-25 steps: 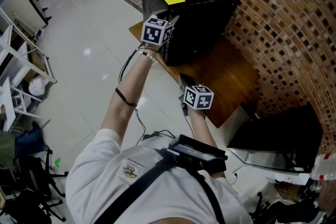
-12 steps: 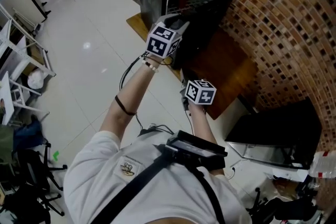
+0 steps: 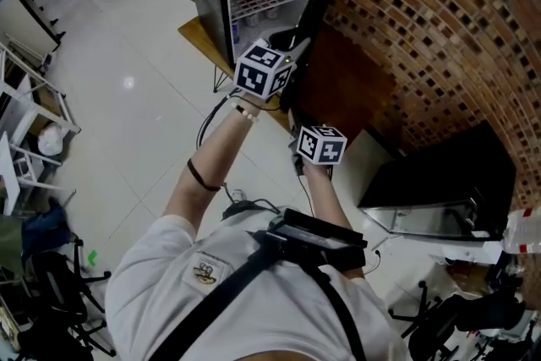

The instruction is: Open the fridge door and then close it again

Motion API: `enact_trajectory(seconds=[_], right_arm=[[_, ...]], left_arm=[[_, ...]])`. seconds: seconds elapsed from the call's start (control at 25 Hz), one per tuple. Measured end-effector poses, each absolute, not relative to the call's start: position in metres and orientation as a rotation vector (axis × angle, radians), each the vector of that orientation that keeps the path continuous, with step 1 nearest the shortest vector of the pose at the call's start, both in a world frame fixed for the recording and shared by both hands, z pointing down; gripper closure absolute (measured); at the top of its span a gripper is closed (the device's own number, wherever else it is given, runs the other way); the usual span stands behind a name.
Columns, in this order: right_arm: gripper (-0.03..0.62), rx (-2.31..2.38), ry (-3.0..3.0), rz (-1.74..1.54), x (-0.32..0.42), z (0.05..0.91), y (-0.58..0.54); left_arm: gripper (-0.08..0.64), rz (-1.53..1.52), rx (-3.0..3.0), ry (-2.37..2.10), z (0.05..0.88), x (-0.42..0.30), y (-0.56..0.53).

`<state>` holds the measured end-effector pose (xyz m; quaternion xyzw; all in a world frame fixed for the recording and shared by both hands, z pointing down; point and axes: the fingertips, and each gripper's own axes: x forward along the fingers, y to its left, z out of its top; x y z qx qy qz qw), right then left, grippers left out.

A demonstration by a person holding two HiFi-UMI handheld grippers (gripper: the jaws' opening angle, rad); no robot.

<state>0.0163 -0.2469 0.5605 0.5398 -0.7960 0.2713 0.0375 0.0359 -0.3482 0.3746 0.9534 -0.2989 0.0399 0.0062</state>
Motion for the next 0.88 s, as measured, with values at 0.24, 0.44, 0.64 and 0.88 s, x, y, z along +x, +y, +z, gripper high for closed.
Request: enact_trajectory(seconds=[0.24, 0.44, 0.64, 0.88], right_arm=[[0.589, 1.749, -2.428, 0.836, 0.08, 0.554, -0.21], [0.589, 1.862, -2.376, 0.844, 0.143, 0.554, -0.182], [0.589, 1.954, -2.331, 0.853, 0.191, 0.552, -0.164], [0.589, 2.052, -2.281, 0.864, 0.24, 0.551, -0.152]], left_arm=[[0.459, 0.156, 2.959, -0.904, 0.374, 0.124, -0.312], [0.479, 0.108, 2.932, -0.876, 0.375, 0.201, -0.297], [0.488, 0.089, 2.917, -0.888, 0.375, 0.256, -0.297], [0.495, 0.104, 2.929, -0.844, 0.376, 0.301, -0.3]])
